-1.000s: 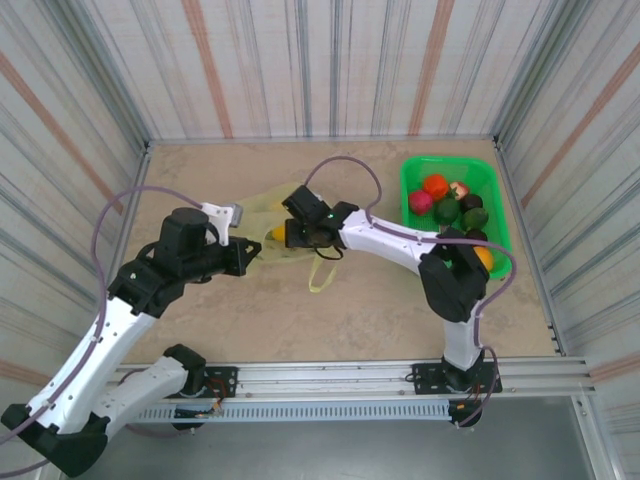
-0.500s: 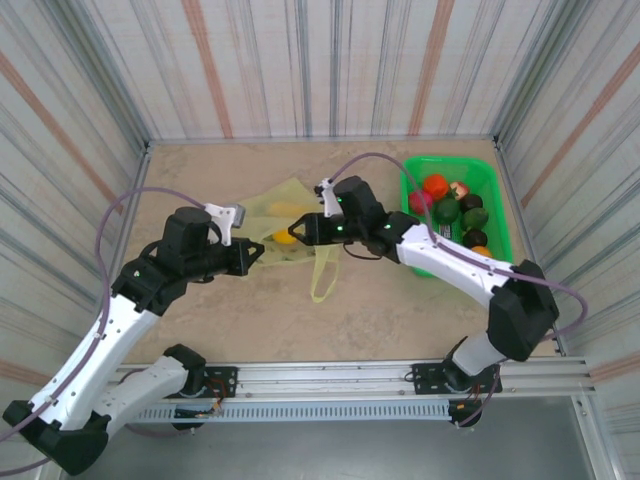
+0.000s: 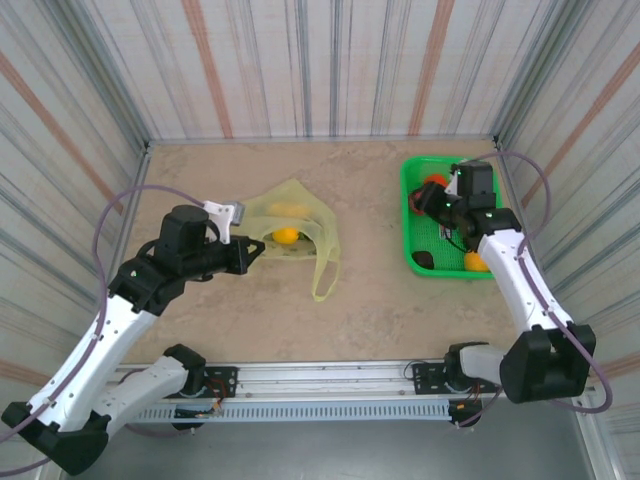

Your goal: Place the fake fruits into the plastic bag and tie a complex knot

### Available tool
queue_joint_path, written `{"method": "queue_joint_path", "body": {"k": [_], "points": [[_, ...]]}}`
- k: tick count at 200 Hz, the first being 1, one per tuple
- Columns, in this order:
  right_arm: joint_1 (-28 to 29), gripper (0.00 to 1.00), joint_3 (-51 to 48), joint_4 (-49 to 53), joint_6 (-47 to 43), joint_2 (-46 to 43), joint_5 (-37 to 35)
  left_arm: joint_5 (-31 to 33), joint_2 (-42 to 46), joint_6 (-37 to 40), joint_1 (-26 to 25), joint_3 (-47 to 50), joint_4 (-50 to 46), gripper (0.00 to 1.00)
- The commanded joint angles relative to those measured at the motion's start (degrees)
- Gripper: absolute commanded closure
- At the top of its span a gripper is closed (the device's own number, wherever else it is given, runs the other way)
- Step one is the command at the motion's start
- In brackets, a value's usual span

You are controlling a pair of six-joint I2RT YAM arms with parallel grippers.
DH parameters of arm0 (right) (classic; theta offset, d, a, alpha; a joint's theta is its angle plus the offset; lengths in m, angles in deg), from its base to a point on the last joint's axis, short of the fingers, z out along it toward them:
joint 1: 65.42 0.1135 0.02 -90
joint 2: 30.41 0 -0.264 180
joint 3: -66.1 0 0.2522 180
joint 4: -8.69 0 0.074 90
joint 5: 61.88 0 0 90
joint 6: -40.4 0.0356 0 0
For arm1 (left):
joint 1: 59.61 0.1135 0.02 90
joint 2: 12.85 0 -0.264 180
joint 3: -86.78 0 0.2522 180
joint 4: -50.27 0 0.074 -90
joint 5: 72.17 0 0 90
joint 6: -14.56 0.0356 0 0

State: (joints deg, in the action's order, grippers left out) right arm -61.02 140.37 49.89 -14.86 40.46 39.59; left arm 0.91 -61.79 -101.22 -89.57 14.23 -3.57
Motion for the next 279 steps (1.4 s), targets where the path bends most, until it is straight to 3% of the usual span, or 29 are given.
{"method": "queue_joint_path", "body": {"k": [1, 36, 105, 194, 233, 279], "points": [[-3.89, 0.36, 1.86, 9.53, -5.39, 2.94, -5.68, -1.10, 0.69, 1.09, 0.19, -1.77, -0.09, 1.00], [-5.64, 0.34, 7.50, 12.68, -12.42, 11.77, -13.98, -1.91, 0.38, 1.74, 0.18, -1.38, 0.45, 1.00], [-7.10, 0.32, 19.91, 14.26, -17.15, 28.64, -16.75, -3.13, -0.35, 2.75, 0.19, -0.59, 1.99, 1.00], [-8.46, 0.33, 26.56, 16.42, -17.25, 41.04, -14.66, -3.15, -0.97, 4.13, 0.25, -1.26, 1.68, 1.00], [-9.13, 0.23, 27.09, 15.53, -17.08, 45.20, -13.05, -3.42, -1.32, 4.29, 0.26, -1.27, 1.27, 1.00], [-9.86, 0.24, 29.71, 15.68, -18.02, 47.90, -12.10, -3.72, -1.35, 4.48, 0.32, -2.10, 0.35, 1.00]]}}
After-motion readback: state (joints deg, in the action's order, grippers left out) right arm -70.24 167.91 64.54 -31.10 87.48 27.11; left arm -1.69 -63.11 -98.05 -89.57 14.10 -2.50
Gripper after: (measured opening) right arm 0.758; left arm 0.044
